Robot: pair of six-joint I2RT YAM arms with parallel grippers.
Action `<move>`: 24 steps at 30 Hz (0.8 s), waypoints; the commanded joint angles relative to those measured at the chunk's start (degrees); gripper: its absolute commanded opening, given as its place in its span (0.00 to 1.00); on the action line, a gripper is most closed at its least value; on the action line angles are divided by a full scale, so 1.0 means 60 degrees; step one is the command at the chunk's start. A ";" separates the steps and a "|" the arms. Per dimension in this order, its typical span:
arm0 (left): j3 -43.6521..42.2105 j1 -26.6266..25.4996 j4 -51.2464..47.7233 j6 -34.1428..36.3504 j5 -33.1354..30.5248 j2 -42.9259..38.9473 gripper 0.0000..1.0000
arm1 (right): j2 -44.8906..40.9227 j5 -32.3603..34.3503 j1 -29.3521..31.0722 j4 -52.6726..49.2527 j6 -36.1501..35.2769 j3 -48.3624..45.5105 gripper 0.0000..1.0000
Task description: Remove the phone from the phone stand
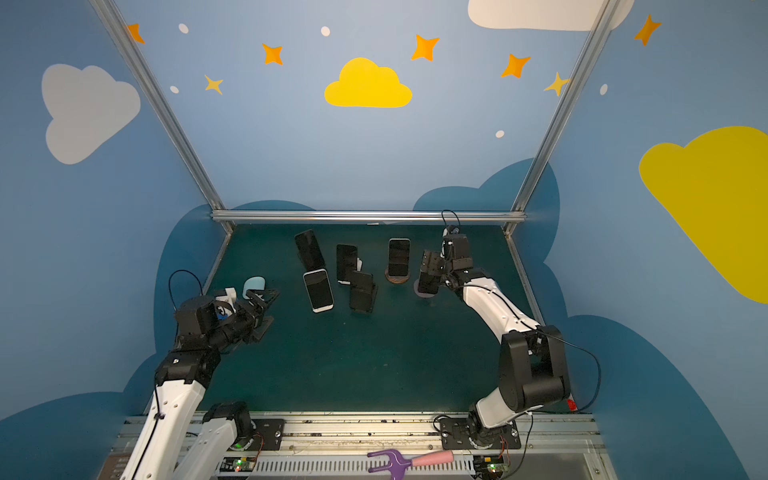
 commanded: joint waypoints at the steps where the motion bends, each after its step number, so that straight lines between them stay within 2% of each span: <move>1: -0.0095 -0.0096 0.0332 -0.0107 -0.0039 0.0076 1.00 | 0.0149 -0.0315 -0.0032 0.0251 -0.0082 0.0226 0.94; 12: -0.0087 -0.0325 0.0431 -0.0190 -0.0209 0.0184 1.00 | 0.0497 -0.0449 -0.0018 0.0210 0.0151 0.0329 0.94; 17: 0.0119 -0.0385 0.0209 -0.0029 -0.0192 0.0293 1.00 | 0.0639 -0.0144 -0.0026 -0.0369 0.0345 0.0518 0.94; 24: 0.0091 -0.0491 0.0153 -0.0037 -0.0363 0.0242 1.00 | 0.0889 -0.0262 -0.0029 -0.0908 0.0674 0.0837 0.93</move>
